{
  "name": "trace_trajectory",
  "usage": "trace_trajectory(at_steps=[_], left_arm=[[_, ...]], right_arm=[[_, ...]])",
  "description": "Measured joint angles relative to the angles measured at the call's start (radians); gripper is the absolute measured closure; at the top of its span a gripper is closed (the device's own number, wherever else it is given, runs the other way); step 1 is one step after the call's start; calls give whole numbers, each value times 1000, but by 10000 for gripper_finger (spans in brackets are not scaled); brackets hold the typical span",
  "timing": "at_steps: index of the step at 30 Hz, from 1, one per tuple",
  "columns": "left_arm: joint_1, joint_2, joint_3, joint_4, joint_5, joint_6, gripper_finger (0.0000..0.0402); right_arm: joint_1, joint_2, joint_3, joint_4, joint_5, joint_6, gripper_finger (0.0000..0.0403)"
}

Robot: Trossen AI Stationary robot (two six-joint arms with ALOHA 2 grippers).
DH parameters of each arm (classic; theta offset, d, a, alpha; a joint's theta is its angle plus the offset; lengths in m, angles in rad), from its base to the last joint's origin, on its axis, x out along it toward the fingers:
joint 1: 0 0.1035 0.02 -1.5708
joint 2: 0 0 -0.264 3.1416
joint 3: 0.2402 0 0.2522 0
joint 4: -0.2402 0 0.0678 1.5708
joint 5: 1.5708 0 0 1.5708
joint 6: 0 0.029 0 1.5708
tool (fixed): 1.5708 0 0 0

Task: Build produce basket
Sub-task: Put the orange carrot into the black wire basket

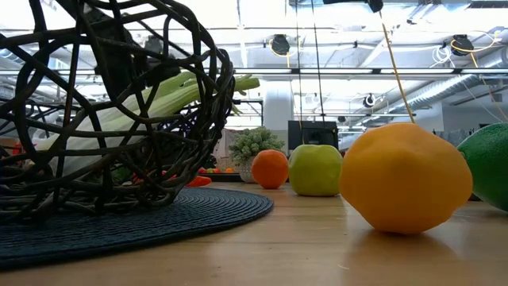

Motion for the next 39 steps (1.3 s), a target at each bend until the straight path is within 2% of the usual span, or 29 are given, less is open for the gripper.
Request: trace_trajectory(at_steps=[11,14,17,21,26,32,39], left_arm=[[4,49,0,-2,1,36,256],[4,42,11,-30,-9,35,260],[4,19,46,-95,-51,24,246],[4,-30,120,-228,-128,25,236],[4,-92,243,-424,-183,-1,247],[0,-150,408,-685,-219,-158,247],[-64,-205,640,-1029,-219,-347,244]], right_arm=[[6,15,0,32,-1,-11,248],[6,15,0,42,0,-13,248],[6,15,0,42,0,-18,248],[6,15,0,41,0,-28,248],[5,15,0,41,0,-109,248],[-4,11,0,40,0,-218,248],[-2,-8,0,25,-30,-221,248]])
